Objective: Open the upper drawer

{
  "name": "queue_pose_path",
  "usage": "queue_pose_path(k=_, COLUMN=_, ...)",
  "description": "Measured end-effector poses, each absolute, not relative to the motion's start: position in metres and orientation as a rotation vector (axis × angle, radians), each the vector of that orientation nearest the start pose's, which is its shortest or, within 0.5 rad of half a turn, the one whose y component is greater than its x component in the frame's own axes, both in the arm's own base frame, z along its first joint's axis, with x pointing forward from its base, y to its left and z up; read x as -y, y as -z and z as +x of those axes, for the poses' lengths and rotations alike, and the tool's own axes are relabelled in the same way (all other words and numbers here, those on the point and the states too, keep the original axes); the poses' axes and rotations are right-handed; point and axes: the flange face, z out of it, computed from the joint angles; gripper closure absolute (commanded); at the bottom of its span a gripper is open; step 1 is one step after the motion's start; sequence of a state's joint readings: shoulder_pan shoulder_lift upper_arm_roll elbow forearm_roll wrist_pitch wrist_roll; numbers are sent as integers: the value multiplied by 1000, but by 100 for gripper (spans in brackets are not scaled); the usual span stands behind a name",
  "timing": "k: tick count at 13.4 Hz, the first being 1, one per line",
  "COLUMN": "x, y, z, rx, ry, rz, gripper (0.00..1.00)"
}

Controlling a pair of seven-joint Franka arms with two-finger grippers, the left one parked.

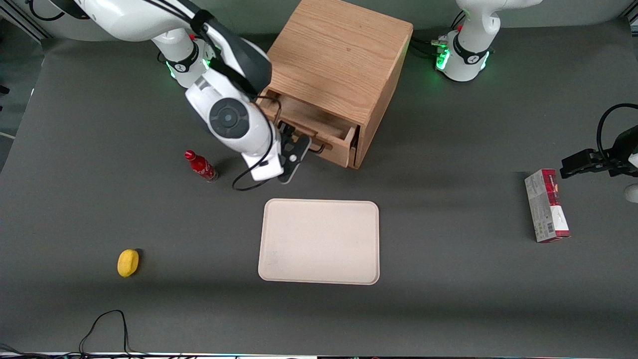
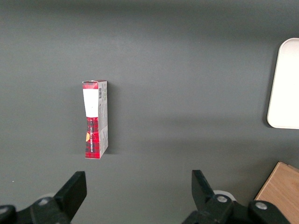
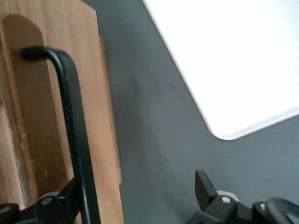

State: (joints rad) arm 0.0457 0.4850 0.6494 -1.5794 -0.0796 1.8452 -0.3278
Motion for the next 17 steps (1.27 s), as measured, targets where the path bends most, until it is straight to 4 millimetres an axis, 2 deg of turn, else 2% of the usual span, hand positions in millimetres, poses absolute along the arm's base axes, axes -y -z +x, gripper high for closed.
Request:
queue_pose_path(k=3, x=-335, y=-400, z=584, rx=1368, ry=-172, rz=-2615, gripper=0)
queue_pose_path(k=7, x=-303, y=-397, z=631, rx=1262, ry=-110, rz=-2654, gripper=0)
queue_pose_path(k=11, x=-281, y=-404, z=656, rx=1204, ry=-57, rz=-2689, gripper=0)
queue_pose_path(k=15, x=-267, y=-409, z=665, rx=1204, ry=-44, rz=-2736, gripper=0)
queue_pose_path(k=16, x=-261, y=-414, z=668, rx=1205, ry=-41, rz=-2754, gripper=0)
queue_pose_path(k=17, x=-252, y=-429, z=676, rx=1194, ry=-2, rz=-2780, gripper=0)
